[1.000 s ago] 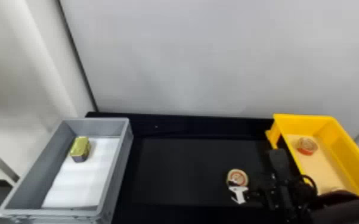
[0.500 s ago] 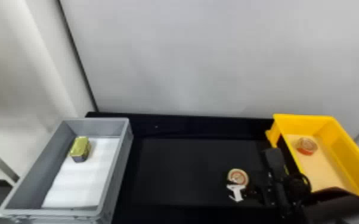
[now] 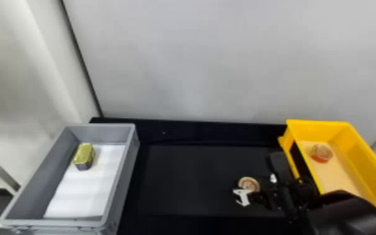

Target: Pick up the round yellow can and place it in the yellow rectangular box

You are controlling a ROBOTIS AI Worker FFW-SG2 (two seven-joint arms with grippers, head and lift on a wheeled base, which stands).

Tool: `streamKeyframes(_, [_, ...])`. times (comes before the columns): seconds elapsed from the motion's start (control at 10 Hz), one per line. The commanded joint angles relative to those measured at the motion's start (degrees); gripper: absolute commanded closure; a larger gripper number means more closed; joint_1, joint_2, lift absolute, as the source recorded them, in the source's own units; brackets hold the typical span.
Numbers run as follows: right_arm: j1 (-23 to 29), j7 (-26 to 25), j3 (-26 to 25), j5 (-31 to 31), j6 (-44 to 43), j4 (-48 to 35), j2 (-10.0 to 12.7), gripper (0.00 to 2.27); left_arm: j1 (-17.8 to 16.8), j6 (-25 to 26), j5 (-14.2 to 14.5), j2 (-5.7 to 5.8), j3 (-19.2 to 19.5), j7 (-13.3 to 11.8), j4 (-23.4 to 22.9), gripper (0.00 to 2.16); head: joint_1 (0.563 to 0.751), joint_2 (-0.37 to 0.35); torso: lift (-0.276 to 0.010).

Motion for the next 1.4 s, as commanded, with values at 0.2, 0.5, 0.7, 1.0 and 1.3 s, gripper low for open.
streamKeyframes(0.2, [0.5, -0.3, -0.7, 0.6, 0.0, -1.1, 0.0, 0.55, 0.2, 0.0, 0.0, -0.15, 0.3, 0.0, 0.0, 0.14, 0.694, 0.014, -0.068])
streamKeyframes(0.5, [1.4, -0.6, -1.0, 0.5, 0.1, -2.1, 0.3, 0.72, 0.2, 0.1, 0.0, -0.15, 0.5, 0.0, 0.0, 0.14, 0.694, 0.014, -0.068])
streamKeyframes(0.7, [2.4, -0.6, -1.6, 0.5, 1.1, -5.2, 0.5, 0.73, 0.2, 0.1, 0.1, -0.15, 0.7, 0.0, 0.0, 0.14, 0.694, 0.014, -0.068])
streamKeyframes(1.0, [6.4, -1.2, -3.8, 0.5, 3.9, -15.9, 0.5, 0.74, 0.2, 0.1, 0.1, -0.15, 0.9, 0.0, 0.0, 0.14, 0.694, 0.014, -0.068])
streamKeyframes(1.3, [8.9, -2.9, -5.3, 0.5, 7.7, -25.6, 0.3, 0.74, 0.2, 0.1, 0.2, -0.15, 1.2, 0.0, 0.1, 0.14, 0.694, 0.014, -0.068])
